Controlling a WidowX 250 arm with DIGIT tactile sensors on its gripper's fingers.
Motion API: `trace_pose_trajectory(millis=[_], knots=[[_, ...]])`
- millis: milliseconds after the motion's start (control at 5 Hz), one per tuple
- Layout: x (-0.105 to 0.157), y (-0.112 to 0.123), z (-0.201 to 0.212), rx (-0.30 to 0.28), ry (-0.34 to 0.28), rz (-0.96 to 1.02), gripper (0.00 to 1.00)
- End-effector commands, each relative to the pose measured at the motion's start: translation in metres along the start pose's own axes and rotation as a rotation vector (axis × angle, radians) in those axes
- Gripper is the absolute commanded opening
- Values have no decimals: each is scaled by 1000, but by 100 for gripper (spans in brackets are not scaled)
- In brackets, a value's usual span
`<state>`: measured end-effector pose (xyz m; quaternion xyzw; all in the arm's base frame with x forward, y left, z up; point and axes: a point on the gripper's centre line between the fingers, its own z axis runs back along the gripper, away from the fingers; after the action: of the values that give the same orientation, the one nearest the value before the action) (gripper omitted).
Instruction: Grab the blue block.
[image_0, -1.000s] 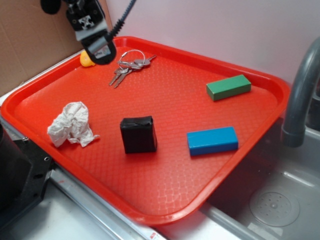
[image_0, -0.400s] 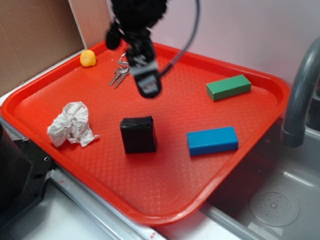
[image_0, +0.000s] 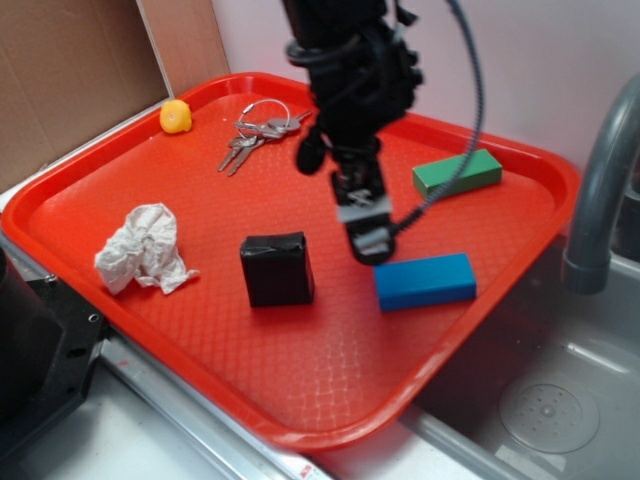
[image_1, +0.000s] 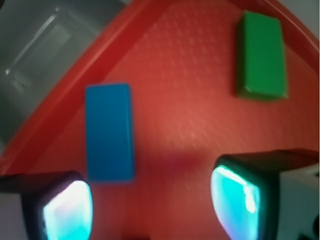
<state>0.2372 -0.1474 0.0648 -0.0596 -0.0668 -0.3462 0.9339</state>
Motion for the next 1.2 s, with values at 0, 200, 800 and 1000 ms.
trace_pose_trajectory(millis=[0, 200, 800, 1000], knots=[[30, -12, -16, 44, -12, -45, 100], [34, -14, -27, 24, 11, -63, 100], [-5, -1, -21, -21, 68, -47, 0], [-19, 3, -13, -21, 98, -9, 0]])
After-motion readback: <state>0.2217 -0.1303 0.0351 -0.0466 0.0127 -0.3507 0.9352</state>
